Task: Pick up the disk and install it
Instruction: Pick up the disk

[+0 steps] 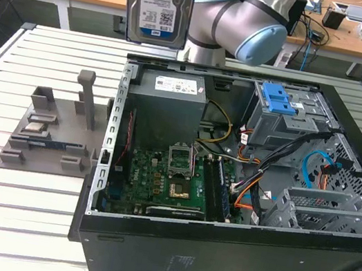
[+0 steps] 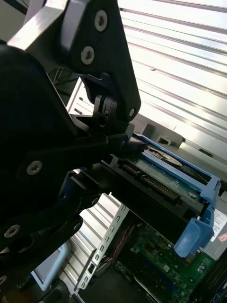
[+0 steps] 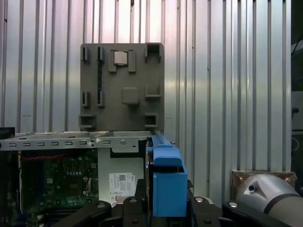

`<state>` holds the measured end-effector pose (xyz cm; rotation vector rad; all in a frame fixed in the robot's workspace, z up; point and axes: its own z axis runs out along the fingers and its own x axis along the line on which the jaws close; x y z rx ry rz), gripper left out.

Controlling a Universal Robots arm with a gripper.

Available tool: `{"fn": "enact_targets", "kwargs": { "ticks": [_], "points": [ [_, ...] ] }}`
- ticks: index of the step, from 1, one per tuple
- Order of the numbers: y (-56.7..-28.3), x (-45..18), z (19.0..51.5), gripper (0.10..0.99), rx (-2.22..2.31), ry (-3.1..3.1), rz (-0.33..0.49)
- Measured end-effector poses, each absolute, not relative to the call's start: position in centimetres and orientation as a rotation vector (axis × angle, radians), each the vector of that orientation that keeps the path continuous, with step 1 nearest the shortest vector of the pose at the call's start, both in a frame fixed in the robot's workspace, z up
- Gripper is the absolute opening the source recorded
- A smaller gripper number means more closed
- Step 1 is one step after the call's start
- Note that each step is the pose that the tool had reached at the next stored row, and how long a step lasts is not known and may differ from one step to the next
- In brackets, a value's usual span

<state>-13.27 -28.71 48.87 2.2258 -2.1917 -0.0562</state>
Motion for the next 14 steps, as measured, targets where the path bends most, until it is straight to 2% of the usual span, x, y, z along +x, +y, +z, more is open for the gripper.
{"fn": "enact_targets", "kwargs": {
  "ticks": [14],
  "points": [
    [-28.7,-8.0,48.7,0.365,2.225,-2.192,-0.056]
  ]
}}
